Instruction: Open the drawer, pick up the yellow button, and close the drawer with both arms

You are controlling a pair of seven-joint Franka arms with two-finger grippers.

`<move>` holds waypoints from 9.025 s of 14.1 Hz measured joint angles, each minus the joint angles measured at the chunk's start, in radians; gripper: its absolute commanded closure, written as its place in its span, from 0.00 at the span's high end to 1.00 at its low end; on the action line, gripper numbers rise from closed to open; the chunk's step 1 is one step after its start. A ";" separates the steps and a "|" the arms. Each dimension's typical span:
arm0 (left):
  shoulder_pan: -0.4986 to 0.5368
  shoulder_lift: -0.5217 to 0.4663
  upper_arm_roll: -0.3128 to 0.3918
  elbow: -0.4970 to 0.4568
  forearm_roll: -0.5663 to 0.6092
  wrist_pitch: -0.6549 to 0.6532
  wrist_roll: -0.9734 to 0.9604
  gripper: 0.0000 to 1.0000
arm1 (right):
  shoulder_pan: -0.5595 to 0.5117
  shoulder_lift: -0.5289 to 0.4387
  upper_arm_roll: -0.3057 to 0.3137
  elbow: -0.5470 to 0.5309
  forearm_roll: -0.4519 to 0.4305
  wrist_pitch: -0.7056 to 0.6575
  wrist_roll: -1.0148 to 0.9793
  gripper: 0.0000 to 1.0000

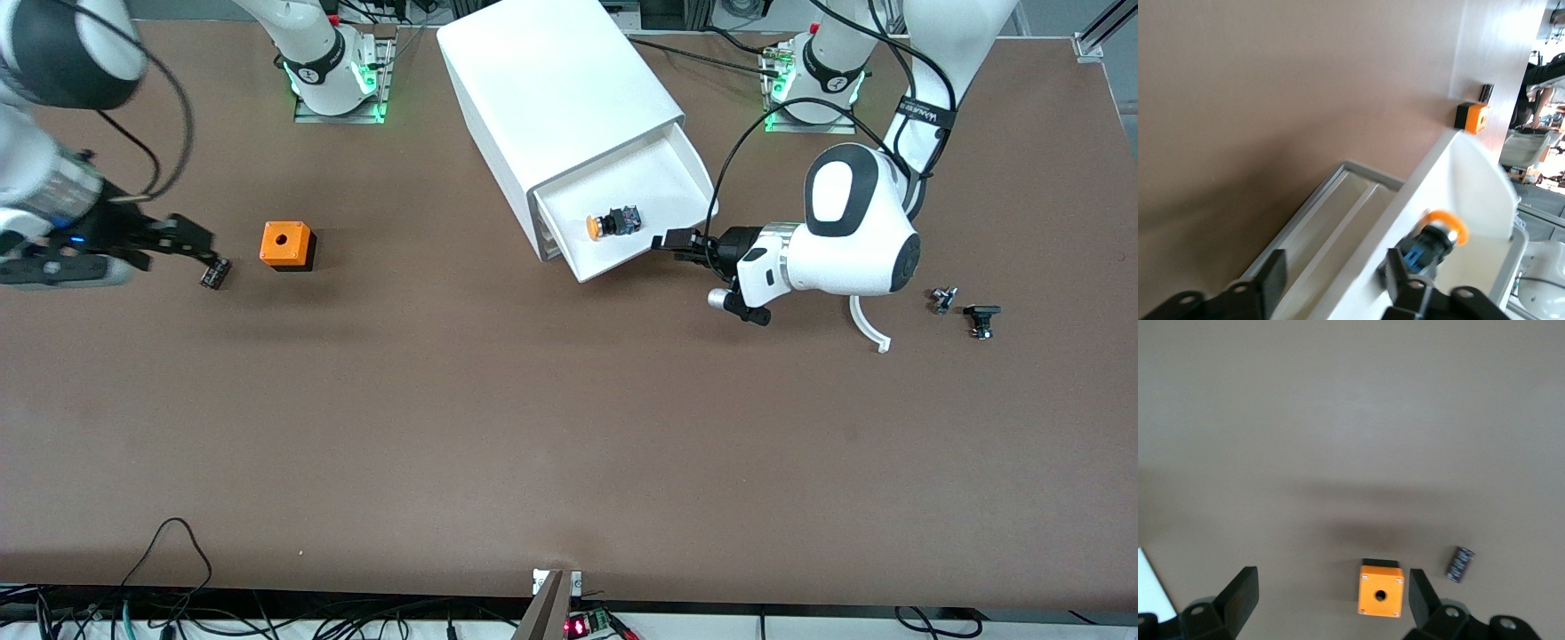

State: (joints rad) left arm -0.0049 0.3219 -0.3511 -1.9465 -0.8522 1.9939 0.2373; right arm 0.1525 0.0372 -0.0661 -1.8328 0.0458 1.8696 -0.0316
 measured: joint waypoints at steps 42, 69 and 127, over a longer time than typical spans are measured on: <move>0.044 -0.352 0.302 0.247 0.877 -0.221 -0.031 1.00 | 0.639 0.639 0.185 0.691 0.003 -0.050 -0.645 1.00; -0.010 -0.272 0.254 0.270 0.877 -0.102 -0.207 1.00 | 0.719 0.658 0.147 0.766 0.001 -0.147 -0.679 0.24; -0.094 -0.259 0.141 0.047 0.894 0.113 -0.518 1.00 | -0.095 0.323 0.053 0.394 -0.076 -0.226 0.191 1.00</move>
State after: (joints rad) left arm -0.0987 0.0625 -0.2101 -1.8999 0.0417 2.1065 -0.2810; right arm 0.0572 0.3607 -0.0127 -1.4391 -0.0303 1.6431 0.1595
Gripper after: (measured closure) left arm 0.000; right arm 0.000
